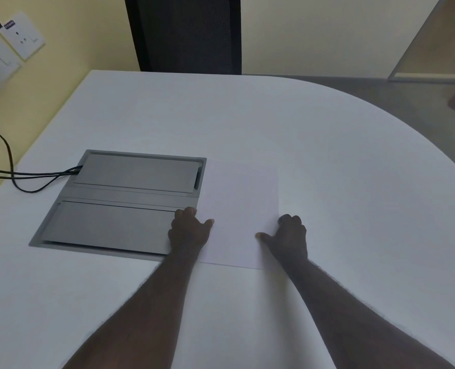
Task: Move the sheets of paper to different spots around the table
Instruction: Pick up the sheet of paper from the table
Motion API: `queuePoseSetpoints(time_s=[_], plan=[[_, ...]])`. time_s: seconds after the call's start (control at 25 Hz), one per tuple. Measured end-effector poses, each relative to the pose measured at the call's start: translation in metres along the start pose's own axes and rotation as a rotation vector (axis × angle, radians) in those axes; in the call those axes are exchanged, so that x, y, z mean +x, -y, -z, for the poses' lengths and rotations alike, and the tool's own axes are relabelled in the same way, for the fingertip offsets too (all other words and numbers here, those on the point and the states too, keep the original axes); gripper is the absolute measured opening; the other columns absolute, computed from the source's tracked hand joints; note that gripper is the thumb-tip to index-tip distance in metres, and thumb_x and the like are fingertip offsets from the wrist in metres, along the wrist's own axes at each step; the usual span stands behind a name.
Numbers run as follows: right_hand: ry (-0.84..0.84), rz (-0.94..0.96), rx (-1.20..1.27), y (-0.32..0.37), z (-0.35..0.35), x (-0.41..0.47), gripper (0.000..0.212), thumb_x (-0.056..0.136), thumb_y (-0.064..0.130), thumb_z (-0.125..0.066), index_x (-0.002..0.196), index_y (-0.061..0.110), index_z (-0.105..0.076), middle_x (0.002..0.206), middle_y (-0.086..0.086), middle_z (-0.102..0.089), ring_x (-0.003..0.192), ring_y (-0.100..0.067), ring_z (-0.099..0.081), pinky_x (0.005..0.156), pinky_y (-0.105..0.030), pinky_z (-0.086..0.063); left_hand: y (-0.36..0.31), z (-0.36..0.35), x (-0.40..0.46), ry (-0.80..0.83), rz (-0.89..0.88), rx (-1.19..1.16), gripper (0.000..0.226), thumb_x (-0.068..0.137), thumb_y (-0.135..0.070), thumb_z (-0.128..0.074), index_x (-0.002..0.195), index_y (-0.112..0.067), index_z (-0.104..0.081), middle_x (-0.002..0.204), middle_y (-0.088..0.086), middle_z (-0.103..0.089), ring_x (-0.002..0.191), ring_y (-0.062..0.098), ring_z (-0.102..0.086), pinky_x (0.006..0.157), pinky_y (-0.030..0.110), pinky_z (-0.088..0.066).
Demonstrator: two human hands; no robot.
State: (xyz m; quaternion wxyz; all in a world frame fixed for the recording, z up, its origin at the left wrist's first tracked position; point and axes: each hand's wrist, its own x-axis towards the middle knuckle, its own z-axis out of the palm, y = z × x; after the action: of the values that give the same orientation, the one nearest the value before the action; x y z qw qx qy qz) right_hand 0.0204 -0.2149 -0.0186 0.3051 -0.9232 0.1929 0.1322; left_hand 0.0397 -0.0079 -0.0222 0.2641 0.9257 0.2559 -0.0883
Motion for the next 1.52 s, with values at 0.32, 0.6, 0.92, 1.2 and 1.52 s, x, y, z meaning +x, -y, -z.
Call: queuePoseSetpoints(time_s=[0.32, 0.6, 0.92, 1.2, 1.52], plan=[[-0.030, -0.077, 0.001, 0.008, -0.008, 0.003, 0.053, 0.079, 0.033, -0.077, 0.114, 0.004, -0.049, 0.116, -0.010, -0.047, 0.114, -0.030, -0.047, 0.085, -0.041, -0.046, -0.007, -0.003, 0.000, 0.004, 0.067, -0.067, 0.041, 0.080, -0.039, -0.067, 0.115, -0.018, -0.060, 0.127, 0.006, -0.050, 0.115, 0.029, -0.055, 0.095, 0.039, -0.041], [-0.045, -0.082, 0.027, 0.006, -0.011, 0.003, 0.054, 0.078, 0.031, -0.078, 0.115, 0.004, -0.048, 0.117, -0.011, -0.046, 0.115, -0.031, -0.046, 0.086, -0.045, -0.048, -0.010, -0.005, -0.001, -0.001, 0.069, -0.042, 0.060, 0.078, -0.035, -0.071, 0.130, -0.015, -0.050, 0.132, 0.007, -0.047, 0.118, 0.031, -0.053, 0.096, 0.044, -0.044], [-0.045, -0.093, 0.032, 0.007, -0.011, 0.005, 0.053, 0.077, 0.031, -0.078, 0.113, 0.005, -0.049, 0.116, -0.010, -0.047, 0.114, -0.030, -0.046, 0.084, -0.044, -0.048, -0.020, -0.005, 0.004, 0.000, 0.163, -0.073, 0.057, 0.073, -0.023, -0.077, 0.124, -0.016, -0.053, 0.129, 0.007, -0.048, 0.114, 0.029, -0.056, 0.092, 0.040, -0.046], [-0.045, -0.097, 0.033, 0.006, -0.010, 0.004, 0.055, 0.078, 0.032, -0.078, 0.116, 0.005, -0.048, 0.117, -0.009, -0.046, 0.115, -0.029, -0.046, 0.083, -0.044, -0.048, -0.021, -0.005, 0.009, 0.008, 0.217, -0.169, 0.059, 0.066, -0.017, -0.080, 0.119, -0.016, -0.054, 0.126, 0.006, -0.049, 0.113, 0.029, -0.056, 0.090, 0.041, -0.050], [-0.034, -0.106, 0.070, 0.003, -0.009, 0.009, 0.060, 0.074, 0.032, -0.082, 0.118, 0.005, -0.050, 0.117, -0.009, -0.048, 0.116, -0.030, -0.050, 0.088, -0.045, -0.051, -0.005, -0.010, 0.006, -0.112, 0.088, -0.324, 0.032, 0.076, -0.019, -0.076, 0.103, -0.018, -0.059, 0.095, -0.003, -0.064, 0.099, 0.027, -0.063, 0.088, 0.039, -0.047]])
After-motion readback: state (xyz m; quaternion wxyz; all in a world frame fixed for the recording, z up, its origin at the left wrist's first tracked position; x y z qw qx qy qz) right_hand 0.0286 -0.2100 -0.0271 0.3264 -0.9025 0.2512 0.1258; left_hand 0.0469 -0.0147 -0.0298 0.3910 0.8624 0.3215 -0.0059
